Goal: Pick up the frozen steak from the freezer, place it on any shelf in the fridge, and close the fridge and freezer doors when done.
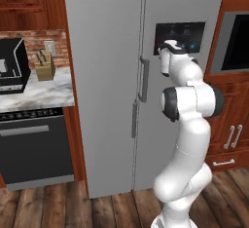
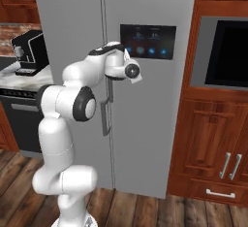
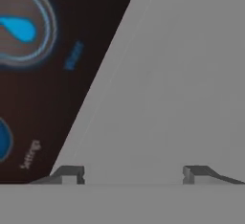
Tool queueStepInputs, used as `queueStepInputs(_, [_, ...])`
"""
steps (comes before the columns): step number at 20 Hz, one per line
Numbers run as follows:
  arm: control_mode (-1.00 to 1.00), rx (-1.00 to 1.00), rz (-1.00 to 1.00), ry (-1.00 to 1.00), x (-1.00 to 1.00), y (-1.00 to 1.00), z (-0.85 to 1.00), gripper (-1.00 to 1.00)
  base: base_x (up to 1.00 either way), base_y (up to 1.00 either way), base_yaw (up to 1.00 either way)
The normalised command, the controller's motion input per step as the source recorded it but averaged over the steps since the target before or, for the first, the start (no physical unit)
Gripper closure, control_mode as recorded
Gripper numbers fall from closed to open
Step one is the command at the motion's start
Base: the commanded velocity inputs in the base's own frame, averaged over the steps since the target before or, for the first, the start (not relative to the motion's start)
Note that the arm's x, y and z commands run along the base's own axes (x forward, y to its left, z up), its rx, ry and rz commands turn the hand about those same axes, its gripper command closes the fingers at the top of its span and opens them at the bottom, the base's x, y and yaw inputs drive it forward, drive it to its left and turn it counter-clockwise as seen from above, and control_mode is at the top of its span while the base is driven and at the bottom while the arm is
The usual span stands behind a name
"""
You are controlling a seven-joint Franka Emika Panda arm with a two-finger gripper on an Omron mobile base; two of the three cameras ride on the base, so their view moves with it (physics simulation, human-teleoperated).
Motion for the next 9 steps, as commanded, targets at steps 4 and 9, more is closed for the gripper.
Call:
queueStepInputs(4, [-1.0, 0.0, 0.0, 0.01, 0.0, 0.0, 0.0, -1.0, 0.0, 0.0, 0.0])
queueStepInputs(9, [-1.0, 0.0, 0.0, 0.0, 0.0, 0.0, 0.0, -1.0, 0.0, 0.0, 0.0])
